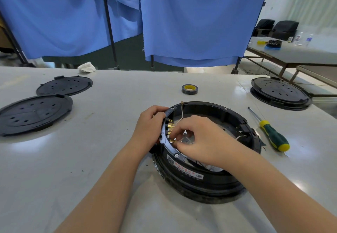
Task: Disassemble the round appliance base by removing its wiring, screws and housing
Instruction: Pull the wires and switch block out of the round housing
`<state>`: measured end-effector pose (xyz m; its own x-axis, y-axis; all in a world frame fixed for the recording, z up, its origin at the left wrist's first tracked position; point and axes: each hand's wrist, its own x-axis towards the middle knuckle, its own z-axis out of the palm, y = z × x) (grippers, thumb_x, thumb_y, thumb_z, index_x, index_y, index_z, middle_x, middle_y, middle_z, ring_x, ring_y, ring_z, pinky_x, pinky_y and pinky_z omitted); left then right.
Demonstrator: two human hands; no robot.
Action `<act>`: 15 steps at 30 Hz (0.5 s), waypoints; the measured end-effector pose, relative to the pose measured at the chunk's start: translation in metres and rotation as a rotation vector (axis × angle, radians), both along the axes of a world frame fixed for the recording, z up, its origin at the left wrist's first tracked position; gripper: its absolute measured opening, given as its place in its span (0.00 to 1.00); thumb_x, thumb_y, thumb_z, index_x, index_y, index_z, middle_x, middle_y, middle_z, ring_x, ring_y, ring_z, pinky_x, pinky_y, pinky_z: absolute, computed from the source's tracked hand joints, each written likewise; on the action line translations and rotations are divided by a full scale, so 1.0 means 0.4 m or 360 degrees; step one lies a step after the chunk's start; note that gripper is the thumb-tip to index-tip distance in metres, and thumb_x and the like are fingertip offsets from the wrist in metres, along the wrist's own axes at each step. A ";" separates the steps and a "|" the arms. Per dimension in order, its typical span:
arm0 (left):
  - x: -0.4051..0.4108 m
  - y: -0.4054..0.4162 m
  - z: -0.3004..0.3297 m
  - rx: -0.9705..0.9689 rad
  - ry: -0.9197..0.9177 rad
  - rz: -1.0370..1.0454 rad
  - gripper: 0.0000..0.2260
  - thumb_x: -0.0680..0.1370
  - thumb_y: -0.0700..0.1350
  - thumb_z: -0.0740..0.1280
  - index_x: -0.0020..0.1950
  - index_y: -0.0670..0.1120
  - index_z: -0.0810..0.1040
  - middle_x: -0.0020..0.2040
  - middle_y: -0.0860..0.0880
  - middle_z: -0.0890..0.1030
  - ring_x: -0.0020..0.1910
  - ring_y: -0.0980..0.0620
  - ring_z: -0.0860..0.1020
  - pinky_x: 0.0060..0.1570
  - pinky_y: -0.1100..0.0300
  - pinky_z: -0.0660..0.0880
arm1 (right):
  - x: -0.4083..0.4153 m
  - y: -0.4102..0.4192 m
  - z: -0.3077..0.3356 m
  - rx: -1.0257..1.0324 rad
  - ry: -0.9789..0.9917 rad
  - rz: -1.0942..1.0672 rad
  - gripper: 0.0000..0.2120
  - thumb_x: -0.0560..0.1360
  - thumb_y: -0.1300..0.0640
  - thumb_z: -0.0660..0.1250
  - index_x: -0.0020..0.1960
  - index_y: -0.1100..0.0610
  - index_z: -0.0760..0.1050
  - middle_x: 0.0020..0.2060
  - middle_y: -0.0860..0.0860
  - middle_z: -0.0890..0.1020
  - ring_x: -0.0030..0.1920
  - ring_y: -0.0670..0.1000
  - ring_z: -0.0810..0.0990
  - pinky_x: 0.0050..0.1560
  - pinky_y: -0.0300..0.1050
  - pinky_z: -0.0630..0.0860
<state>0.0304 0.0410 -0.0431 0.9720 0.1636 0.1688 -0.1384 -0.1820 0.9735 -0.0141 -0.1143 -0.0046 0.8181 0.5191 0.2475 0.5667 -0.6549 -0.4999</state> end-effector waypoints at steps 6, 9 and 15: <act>-0.001 0.000 -0.001 0.0006 0.0001 0.0011 0.12 0.77 0.37 0.60 0.50 0.47 0.82 0.47 0.50 0.83 0.47 0.53 0.80 0.46 0.59 0.77 | -0.003 -0.001 -0.002 0.0041 -0.0047 -0.0049 0.03 0.69 0.54 0.71 0.41 0.48 0.83 0.33 0.38 0.79 0.42 0.32 0.74 0.41 0.26 0.67; 0.001 -0.001 -0.001 -0.0004 0.0008 0.0018 0.12 0.77 0.37 0.60 0.51 0.46 0.82 0.47 0.49 0.83 0.48 0.51 0.80 0.48 0.57 0.77 | -0.001 0.003 -0.002 0.0021 -0.0034 -0.0083 0.02 0.69 0.52 0.71 0.38 0.47 0.81 0.33 0.40 0.80 0.41 0.34 0.75 0.39 0.28 0.68; 0.001 0.000 -0.002 -0.0005 -0.0013 -0.0005 0.12 0.77 0.37 0.60 0.50 0.47 0.82 0.46 0.51 0.83 0.46 0.54 0.80 0.44 0.61 0.75 | 0.001 0.008 -0.001 -0.0044 -0.0031 -0.0045 0.03 0.71 0.53 0.72 0.39 0.47 0.79 0.34 0.41 0.79 0.42 0.39 0.75 0.41 0.31 0.69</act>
<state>0.0309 0.0408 -0.0440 0.9711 0.1609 0.1763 -0.1470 -0.1784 0.9729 -0.0136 -0.1111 -0.0048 0.8279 0.5025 0.2492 0.5570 -0.6843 -0.4706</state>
